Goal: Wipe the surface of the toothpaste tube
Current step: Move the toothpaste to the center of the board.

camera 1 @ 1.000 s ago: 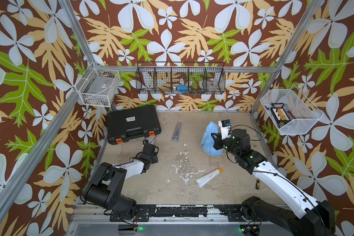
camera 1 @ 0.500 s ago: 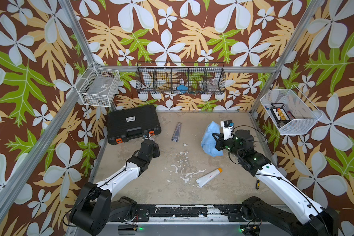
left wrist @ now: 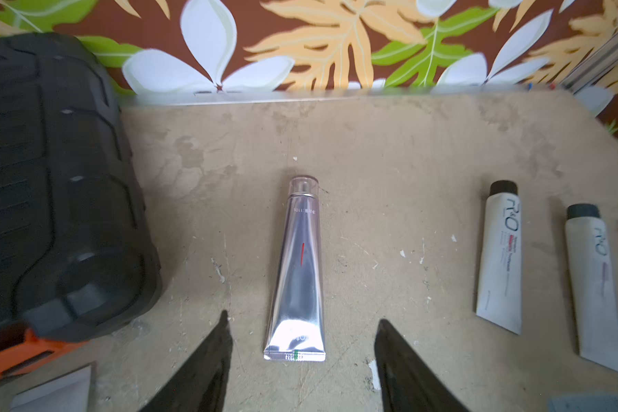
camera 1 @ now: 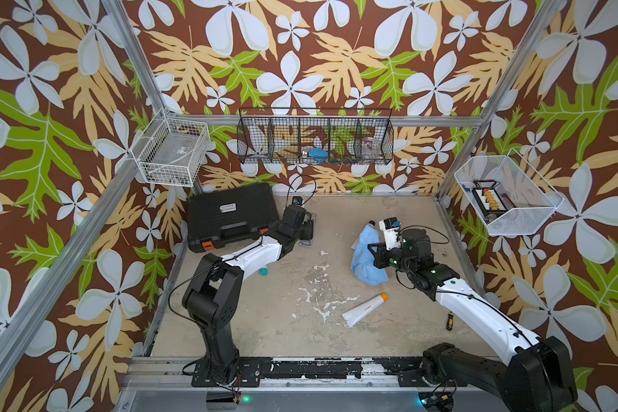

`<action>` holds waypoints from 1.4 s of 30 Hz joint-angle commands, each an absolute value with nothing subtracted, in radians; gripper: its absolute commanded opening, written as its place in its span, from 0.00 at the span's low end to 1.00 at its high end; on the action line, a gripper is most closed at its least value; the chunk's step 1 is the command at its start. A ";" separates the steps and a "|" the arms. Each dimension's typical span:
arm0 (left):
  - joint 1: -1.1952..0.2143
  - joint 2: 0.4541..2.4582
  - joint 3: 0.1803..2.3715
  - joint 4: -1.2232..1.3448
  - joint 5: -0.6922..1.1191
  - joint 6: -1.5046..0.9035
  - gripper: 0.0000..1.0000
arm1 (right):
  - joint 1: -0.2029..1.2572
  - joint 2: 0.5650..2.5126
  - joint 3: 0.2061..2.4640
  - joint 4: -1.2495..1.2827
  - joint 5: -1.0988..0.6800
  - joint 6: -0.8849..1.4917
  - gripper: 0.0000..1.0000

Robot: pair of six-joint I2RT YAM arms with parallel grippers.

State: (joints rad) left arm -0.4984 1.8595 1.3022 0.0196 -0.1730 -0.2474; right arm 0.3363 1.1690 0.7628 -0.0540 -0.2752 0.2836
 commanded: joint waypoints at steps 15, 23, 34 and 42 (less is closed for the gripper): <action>-0.470 2.345 1.835 -0.150 -0.146 -0.137 0.72 | 0.337 1.182 0.736 0.013 -0.337 0.310 0.00; -0.463 2.445 1.916 -0.177 -0.147 -0.132 0.68 | 0.337 1.166 0.726 0.005 -0.330 0.306 0.00; -0.463 2.410 1.856 -0.151 -0.114 -0.143 0.39 | 0.336 1.160 0.727 -0.002 -0.328 0.303 0.00; -0.489 2.279 1.664 -0.089 -0.078 -0.206 0.28 | 0.334 1.167 0.744 -0.046 -0.337 0.291 0.00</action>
State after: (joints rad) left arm -0.4835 2.3146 1.6981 -0.1238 -0.1055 -0.1650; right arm 0.3347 1.1728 0.7353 -0.0319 -0.3340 0.3023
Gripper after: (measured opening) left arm 0.295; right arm 0.071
